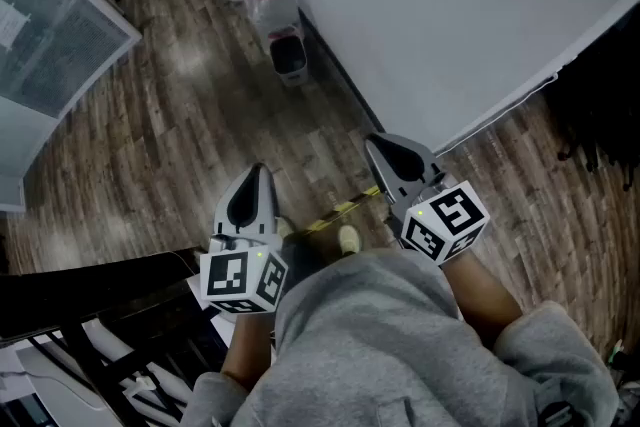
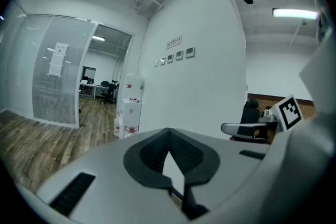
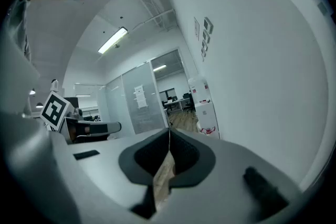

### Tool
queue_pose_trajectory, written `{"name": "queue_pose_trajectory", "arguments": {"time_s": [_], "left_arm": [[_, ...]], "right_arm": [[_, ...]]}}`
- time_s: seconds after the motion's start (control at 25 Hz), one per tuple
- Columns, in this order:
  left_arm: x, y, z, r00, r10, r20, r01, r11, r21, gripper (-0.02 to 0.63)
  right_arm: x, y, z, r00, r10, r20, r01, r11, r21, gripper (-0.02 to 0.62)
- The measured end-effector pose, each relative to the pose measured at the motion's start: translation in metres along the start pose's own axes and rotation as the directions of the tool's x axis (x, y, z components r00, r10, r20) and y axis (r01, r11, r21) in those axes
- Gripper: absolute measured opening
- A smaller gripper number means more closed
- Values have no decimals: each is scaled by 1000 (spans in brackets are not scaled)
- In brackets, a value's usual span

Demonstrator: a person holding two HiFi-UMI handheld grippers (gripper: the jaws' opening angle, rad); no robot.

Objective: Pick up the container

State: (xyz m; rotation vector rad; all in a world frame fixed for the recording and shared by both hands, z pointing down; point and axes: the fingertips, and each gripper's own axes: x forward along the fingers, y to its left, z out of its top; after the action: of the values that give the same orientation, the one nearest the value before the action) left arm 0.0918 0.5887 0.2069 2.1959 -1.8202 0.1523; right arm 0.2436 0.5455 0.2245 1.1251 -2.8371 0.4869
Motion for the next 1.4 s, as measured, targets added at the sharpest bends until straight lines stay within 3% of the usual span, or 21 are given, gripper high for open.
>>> {"name": "queue_pose_trajectory", "arguments": {"time_s": [0.48, 0.76, 1.4], "left_arm": [[-5, 4, 5, 998, 67, -6, -67, 998, 0, 12], [4, 17, 3, 998, 63, -2, -63, 998, -7, 12], [122, 83, 32, 1000, 7, -28, -8, 1000, -17, 12]], "right_arm": [[9, -4, 7, 1000, 28, 2, -27, 1000, -11, 25], [24, 1, 6, 999, 39, 2, -39, 999, -33, 25], [137, -72, 31, 999, -26, -20, 26, 1000, -7, 25]]}}
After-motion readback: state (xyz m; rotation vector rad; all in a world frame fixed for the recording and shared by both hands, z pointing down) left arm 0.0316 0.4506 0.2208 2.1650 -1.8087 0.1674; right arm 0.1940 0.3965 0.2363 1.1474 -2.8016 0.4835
